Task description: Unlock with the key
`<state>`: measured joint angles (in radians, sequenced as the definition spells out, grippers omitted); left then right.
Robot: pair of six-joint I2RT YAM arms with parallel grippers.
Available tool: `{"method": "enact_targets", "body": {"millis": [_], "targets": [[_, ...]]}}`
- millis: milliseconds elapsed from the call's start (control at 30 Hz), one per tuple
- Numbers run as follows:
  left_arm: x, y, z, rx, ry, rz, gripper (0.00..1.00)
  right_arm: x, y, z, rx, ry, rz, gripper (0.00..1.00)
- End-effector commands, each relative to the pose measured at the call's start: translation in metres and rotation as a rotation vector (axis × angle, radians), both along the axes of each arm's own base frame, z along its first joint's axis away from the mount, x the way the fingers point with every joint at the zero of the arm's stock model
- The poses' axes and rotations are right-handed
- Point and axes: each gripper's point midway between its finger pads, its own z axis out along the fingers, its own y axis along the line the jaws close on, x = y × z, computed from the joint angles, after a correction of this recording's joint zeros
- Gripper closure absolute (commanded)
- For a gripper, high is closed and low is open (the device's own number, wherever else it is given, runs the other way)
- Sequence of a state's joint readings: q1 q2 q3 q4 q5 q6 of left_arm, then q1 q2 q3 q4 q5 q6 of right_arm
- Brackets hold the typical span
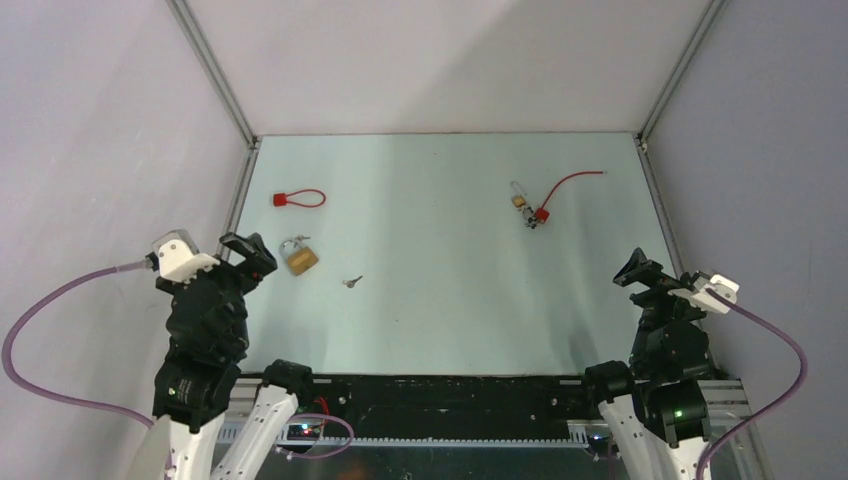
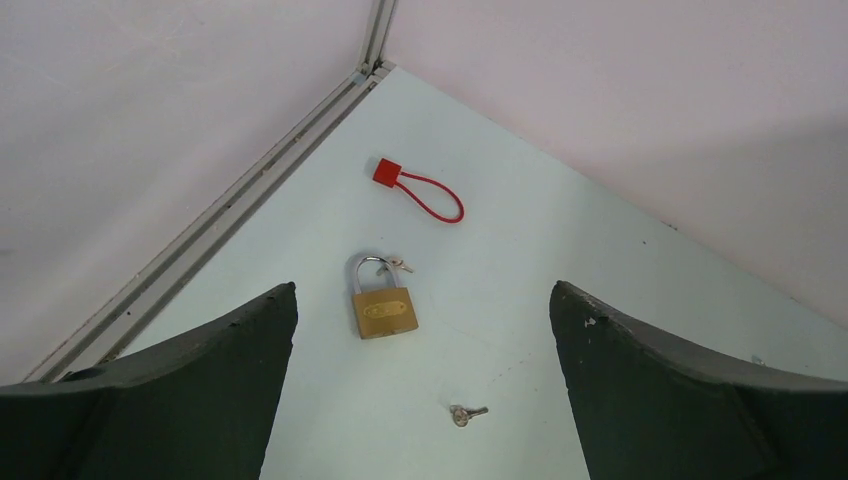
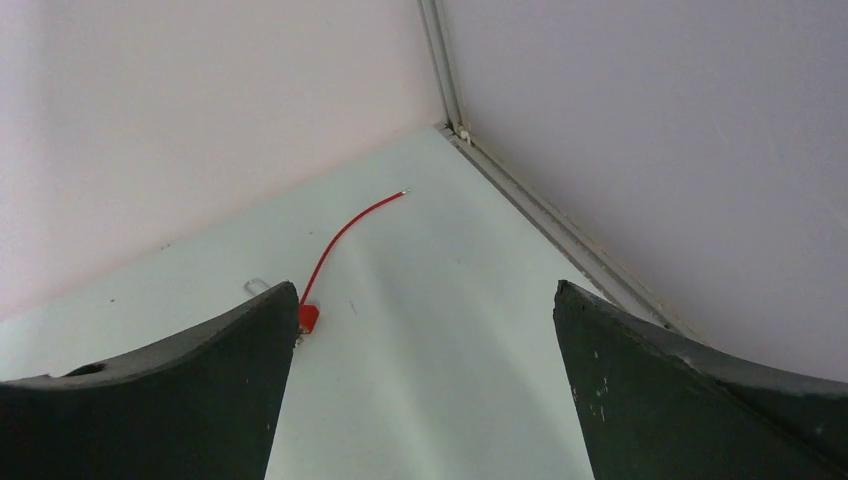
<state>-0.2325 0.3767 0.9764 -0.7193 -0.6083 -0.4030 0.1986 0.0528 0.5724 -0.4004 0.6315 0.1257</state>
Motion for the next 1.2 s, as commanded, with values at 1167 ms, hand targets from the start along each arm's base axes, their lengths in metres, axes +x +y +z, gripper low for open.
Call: {"method": "enact_targets", "body": {"millis": [1167], "targets": [[0.128,-0.009,-0.255,-0.168,0.956,0.182,0.02,0.005,0.012,0.009,-0.028,-0.05,0.077,0.0]]}}
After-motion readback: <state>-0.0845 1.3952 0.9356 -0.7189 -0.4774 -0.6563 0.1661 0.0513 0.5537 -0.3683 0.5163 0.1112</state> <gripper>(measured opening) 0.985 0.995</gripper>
